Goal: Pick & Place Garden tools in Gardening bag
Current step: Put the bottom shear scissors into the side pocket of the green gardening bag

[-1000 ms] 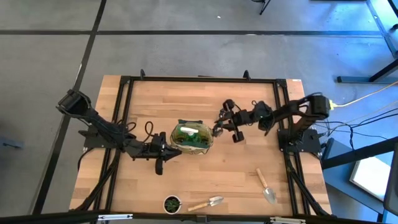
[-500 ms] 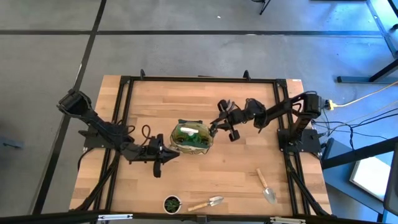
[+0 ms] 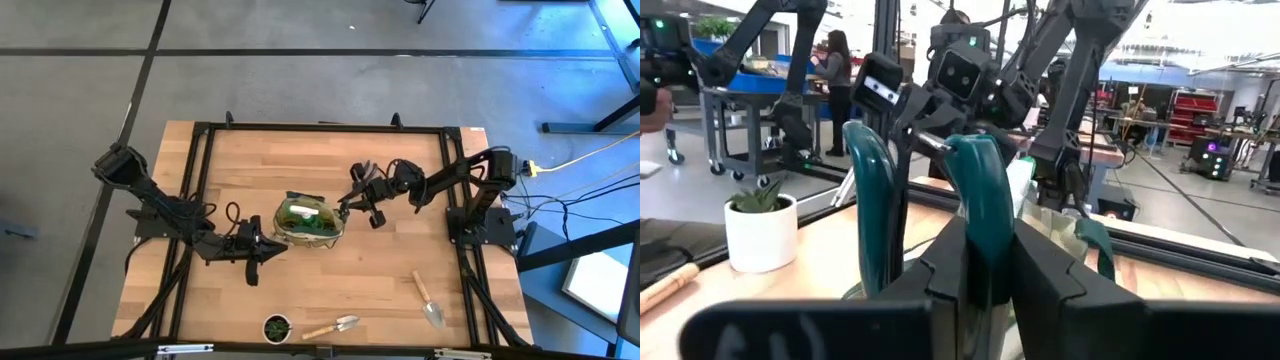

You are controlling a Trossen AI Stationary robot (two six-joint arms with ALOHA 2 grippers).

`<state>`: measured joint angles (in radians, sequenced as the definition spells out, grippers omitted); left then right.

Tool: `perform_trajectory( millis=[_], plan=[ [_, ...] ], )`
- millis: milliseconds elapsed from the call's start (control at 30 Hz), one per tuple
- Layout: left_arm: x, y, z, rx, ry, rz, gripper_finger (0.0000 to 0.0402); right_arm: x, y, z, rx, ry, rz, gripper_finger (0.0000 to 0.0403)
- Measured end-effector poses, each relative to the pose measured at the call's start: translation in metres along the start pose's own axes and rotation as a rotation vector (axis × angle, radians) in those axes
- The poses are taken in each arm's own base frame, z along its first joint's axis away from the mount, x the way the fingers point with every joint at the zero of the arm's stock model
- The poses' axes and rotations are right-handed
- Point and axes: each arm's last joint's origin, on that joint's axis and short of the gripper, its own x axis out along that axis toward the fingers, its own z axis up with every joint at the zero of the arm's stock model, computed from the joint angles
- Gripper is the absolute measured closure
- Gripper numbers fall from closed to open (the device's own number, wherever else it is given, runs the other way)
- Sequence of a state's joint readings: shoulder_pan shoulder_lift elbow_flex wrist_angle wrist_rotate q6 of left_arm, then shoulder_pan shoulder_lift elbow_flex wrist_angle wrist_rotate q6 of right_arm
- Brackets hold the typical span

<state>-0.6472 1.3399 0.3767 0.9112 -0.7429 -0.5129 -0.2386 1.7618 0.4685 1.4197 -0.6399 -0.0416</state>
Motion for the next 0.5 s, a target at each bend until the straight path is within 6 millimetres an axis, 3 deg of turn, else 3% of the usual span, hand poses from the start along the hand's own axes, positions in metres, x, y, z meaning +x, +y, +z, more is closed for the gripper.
perform_trajectory(
  millis=[500],
  plan=[
    [0.000,0.000,0.000,-0.011,0.002,0.003,0.0399,-0.011,0.008,0.006,-0.049,-0.081,-0.015,0.0350]
  ],
)
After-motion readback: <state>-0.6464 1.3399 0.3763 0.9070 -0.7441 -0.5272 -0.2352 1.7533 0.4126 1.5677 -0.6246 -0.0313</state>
